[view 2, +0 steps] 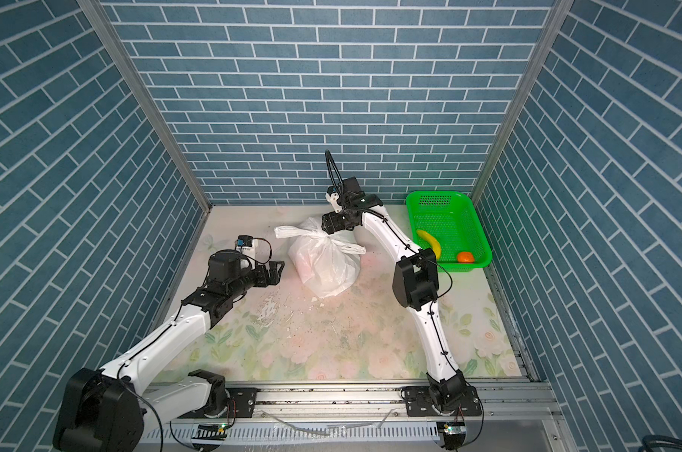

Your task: Untie the knot of the plastic bag and take out the fruit

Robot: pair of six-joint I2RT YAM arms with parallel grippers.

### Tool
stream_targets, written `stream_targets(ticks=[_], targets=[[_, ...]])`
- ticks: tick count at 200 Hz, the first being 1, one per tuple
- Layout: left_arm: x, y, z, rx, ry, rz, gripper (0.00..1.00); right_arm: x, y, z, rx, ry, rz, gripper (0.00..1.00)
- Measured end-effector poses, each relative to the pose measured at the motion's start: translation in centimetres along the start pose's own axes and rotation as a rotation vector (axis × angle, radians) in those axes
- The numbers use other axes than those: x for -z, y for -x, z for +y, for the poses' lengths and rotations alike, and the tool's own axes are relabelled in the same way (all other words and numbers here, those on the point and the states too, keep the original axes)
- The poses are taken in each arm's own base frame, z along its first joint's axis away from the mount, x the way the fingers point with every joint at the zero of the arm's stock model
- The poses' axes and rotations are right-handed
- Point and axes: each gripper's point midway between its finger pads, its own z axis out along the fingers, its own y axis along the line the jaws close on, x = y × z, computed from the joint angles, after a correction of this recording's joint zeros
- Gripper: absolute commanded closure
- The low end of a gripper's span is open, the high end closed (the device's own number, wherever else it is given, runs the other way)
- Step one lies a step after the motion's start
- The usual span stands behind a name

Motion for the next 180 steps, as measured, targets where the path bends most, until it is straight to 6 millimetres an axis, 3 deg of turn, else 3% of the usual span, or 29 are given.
stream_targets(ticks=[58, 92, 120, 155, 180], targets=[[0.4, -0.5, 0.0, 0.011, 0.003, 0.003, 0.0, -1.6, -2.1, -1.4, -0.049, -0.057, 0.061, 1.0], [0.4, -0.7, -0.5, 0.006, -0.007, 0.005, 0.0, -0.8, -6.2, -1.8, -0.099, -0.088, 0.142, 1.0], [0.4, -1.0, -1.5, -0.011, -0.027, 0.013, 0.0, 2.7, -9.2, -1.2, -0.173, -0.101, 0.171, 1.0], [0.2, -2.0, -3.3, -0.045, -0.056, 0.041, 0.0, 7.5, -13.9, 0.9, -0.303, -0.079, 0.183, 1.0], [0.1, -3.0, -5.0, -0.08, -0.084, 0.079, 0.0, 8.6, -18.4, 3.5, -0.352, -0.04, 0.247, 1.0]])
